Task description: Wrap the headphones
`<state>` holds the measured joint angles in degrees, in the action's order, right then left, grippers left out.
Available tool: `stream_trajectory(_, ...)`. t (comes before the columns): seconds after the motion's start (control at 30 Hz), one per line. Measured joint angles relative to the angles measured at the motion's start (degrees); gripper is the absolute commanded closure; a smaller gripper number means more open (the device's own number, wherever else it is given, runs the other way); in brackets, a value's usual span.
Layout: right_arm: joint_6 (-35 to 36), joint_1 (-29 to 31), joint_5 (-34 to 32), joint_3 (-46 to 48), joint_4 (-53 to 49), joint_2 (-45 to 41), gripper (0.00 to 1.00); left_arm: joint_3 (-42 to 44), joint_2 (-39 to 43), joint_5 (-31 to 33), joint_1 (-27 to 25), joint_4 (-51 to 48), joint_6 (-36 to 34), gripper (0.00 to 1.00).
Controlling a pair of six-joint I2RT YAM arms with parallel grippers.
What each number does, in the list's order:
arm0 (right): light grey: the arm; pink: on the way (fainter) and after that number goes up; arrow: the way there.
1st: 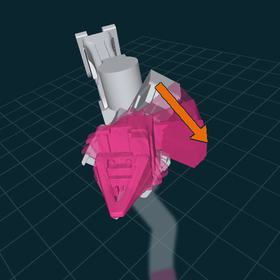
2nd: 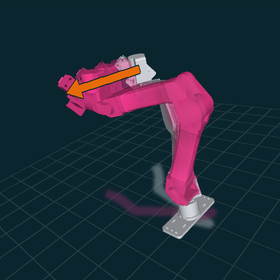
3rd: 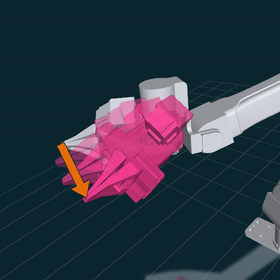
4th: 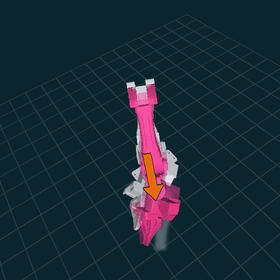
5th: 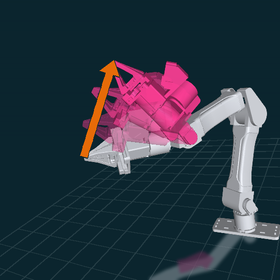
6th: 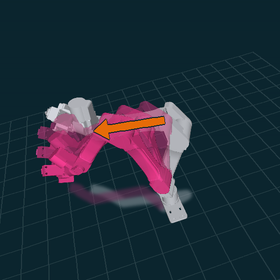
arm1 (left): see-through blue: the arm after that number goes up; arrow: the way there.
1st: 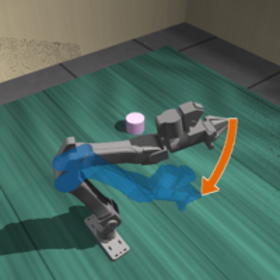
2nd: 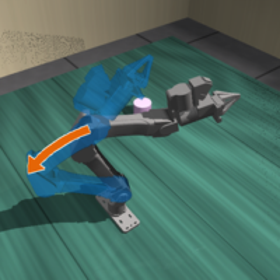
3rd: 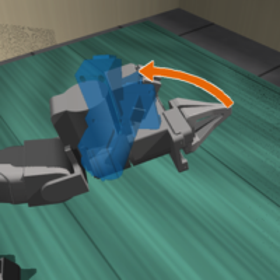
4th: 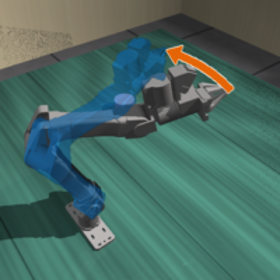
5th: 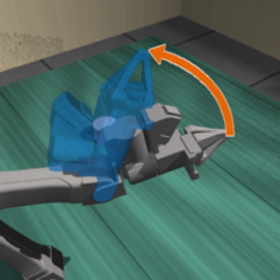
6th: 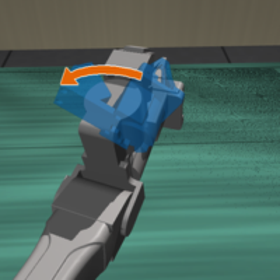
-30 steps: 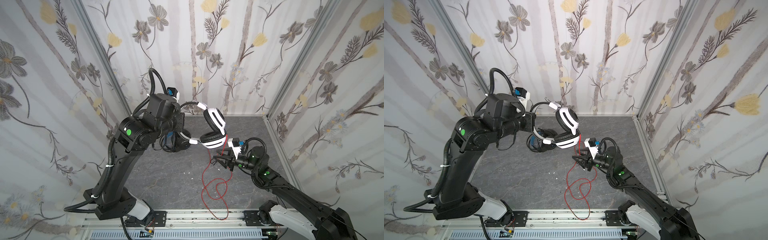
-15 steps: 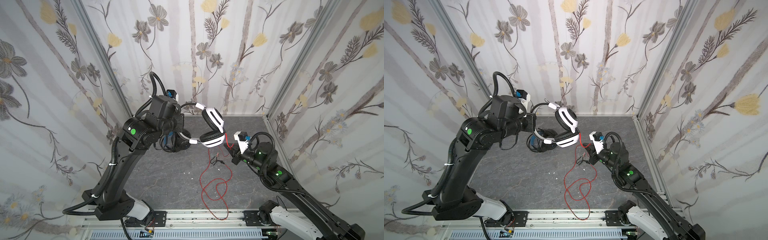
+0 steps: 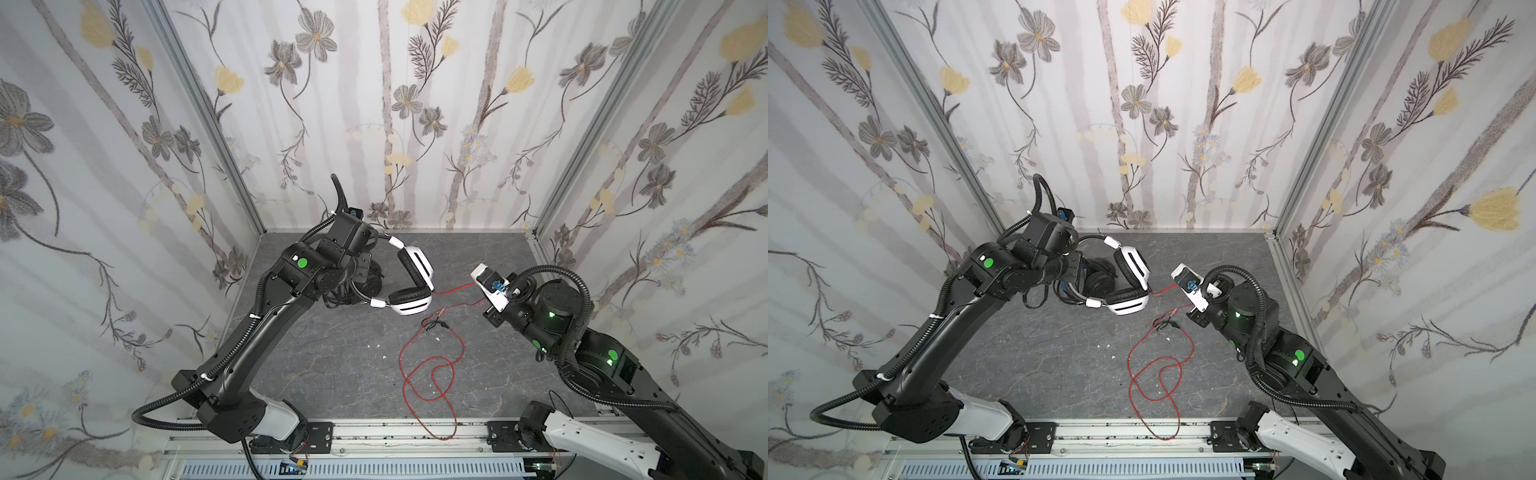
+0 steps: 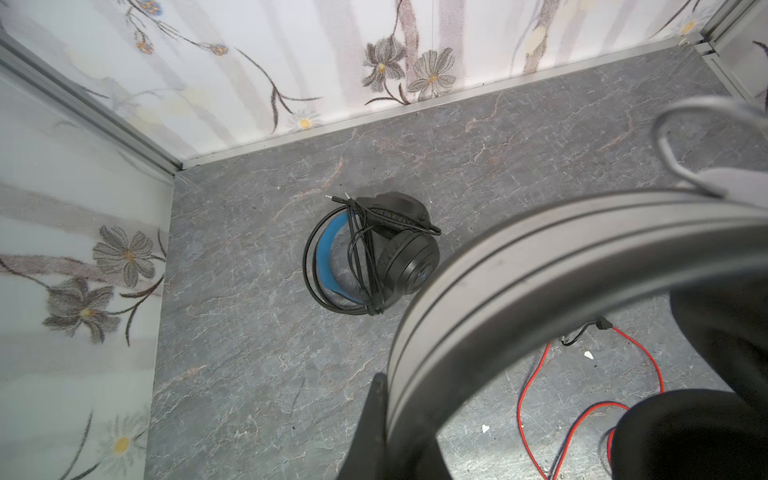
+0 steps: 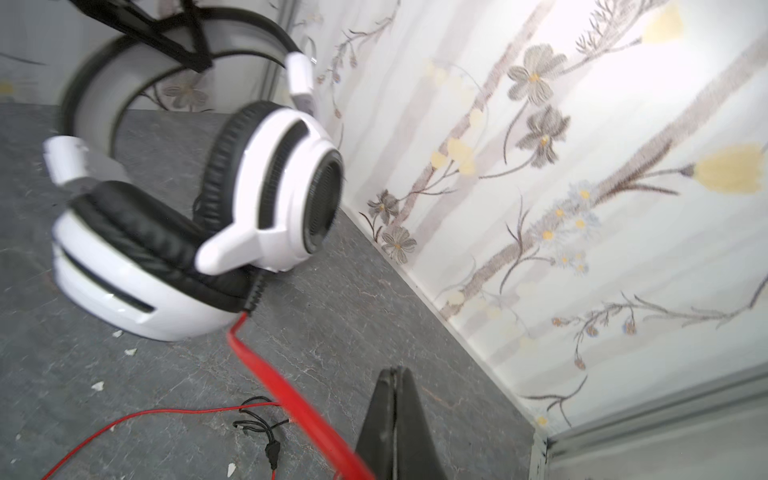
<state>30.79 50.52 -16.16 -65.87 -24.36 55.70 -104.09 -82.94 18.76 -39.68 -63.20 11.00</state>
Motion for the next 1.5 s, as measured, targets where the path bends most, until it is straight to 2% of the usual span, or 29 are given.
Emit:
stream_trajectory(0.13, 4.4, 2.4, 2.0, -6.3, -3.5, 4.1, 1.00, 2.6, -0.5, -2.2, -2.6, 3.4, -1.3, 1.00)
stream_trajectory(0.33, 7.4, 5.3, 5.3, -10.6, -7.9, 9.9, 1.00, 1.2, -5.9, -3.8, -8.7, 4.1, -5.3, 1.00)
stream_trajectory(0.5, 8.4, 6.2, 2.4, -9.1, -8.0, 12.0, 0.99, -1.0, -8.8, -4.7, -12.0, 3.3, -8.0, 1.00)
stream_trajectory(0.67, 8.7, 5.7, -2.7, -6.1, -7.0, 12.3, 0.92, -1.8, -9.7, -6.7, -13.6, 2.2, -9.7, 1.00)
stream_trajectory(0.73, 8.6, 4.9, -4.0, -5.6, -6.1, 12.3, 0.83, -2.3, -10.2, -7.6, -14.0, 1.8, -10.5, 1.00)
stream_trajectory(0.9, 6.1, 1.7, -4.4, -5.1, -3.3, 12.3, 0.71, -2.6, -10.7, -11.0, -14.5, 1.2, -11.2, 1.00)
stream_trajectory(1.07, 4.0, -1.1, -4.0, -5.0, -1.4, 12.0, 0.65, -3.4, -11.2, -13.9, -14.6, 0.4, -11.8, 1.00)
stream_trajectory(1.43, -0.7, -6.3, -2.0, -3.5, -0.3, 11.9, 0.59, -4.3, -12.0, -16.5, -15.0, 0.4, -12.0, 1.00)
stream_trajectory(1.5, -1.7, -7.1, -1.3, -3.5, 0.0, 11.9, 0.53, -4.3, -11.8, -16.9, -15.1, 0.4, -11.8, 1.00)
